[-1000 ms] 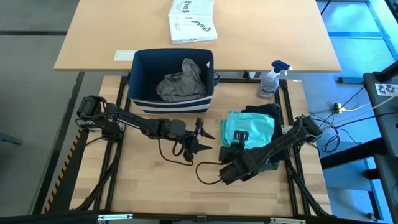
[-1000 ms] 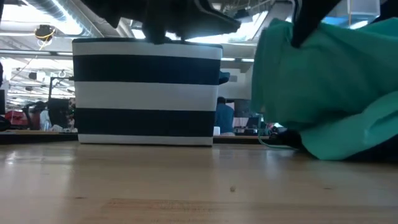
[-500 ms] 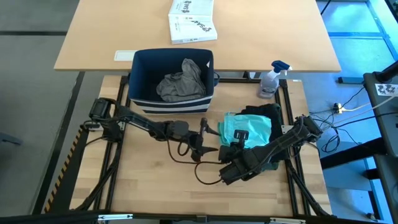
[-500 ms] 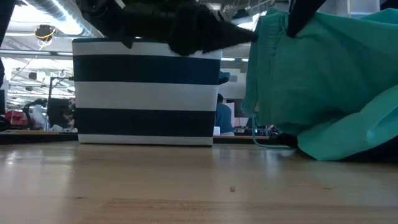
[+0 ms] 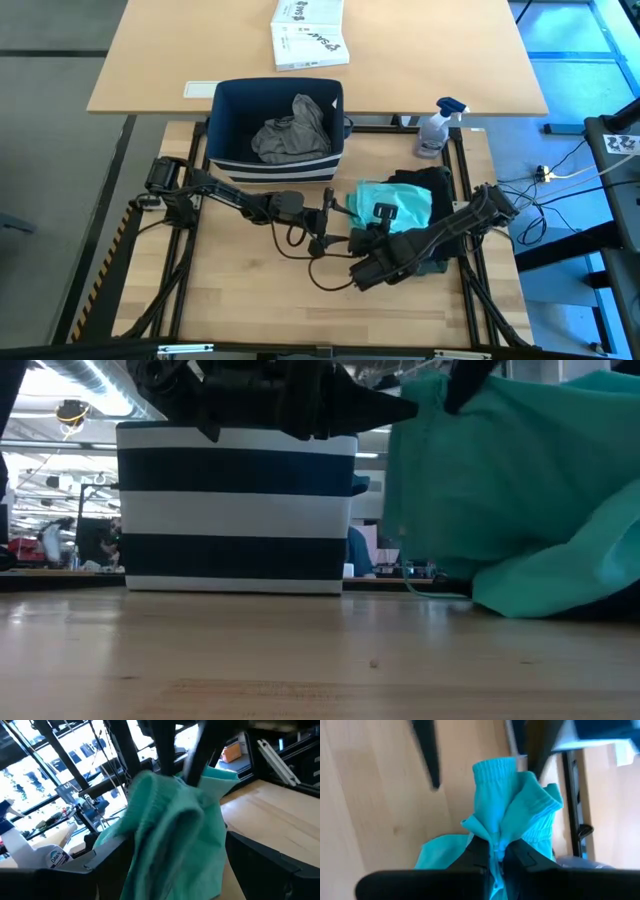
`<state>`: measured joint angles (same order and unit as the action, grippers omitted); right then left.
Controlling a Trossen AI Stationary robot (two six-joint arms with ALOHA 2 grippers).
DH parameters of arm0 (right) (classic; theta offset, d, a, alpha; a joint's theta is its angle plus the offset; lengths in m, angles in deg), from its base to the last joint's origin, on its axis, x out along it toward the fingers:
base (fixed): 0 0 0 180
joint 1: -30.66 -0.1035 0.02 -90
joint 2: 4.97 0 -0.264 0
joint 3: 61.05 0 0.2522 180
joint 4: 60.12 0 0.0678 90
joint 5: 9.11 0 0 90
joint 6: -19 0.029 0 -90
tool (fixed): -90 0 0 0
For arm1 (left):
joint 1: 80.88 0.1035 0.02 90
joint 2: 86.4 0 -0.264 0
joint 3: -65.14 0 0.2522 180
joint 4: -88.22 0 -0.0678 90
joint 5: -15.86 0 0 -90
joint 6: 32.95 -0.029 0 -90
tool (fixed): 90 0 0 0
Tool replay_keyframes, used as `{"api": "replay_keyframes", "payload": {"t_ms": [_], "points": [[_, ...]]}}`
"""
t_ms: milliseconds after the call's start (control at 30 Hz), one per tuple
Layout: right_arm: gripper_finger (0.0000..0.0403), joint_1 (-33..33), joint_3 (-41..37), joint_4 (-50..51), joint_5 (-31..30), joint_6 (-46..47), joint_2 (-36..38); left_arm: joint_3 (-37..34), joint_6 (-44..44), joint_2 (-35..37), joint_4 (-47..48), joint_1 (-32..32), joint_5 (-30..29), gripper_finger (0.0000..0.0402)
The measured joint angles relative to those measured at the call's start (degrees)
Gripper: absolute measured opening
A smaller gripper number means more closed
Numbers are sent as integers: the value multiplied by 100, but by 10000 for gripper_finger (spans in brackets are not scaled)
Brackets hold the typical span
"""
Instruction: Fold Laundry from Bin
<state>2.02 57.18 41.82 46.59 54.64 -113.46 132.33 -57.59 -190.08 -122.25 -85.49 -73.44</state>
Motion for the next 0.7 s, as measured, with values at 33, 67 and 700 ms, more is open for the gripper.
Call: {"api": "replay_keyframes", "payload": {"t_ms": [33, 67, 700], "points": [[19, 32, 85, 4, -57, -23, 0, 0, 27, 0, -6, -1, 3, 306], [19, 35, 178, 1, -116, -77, 0, 0, 36, 0, -4, 4, 3, 306], [19, 54, 1300, -63, -532, -719, 0, 0, 367, 2, 296, 334, -178, 306]]}}
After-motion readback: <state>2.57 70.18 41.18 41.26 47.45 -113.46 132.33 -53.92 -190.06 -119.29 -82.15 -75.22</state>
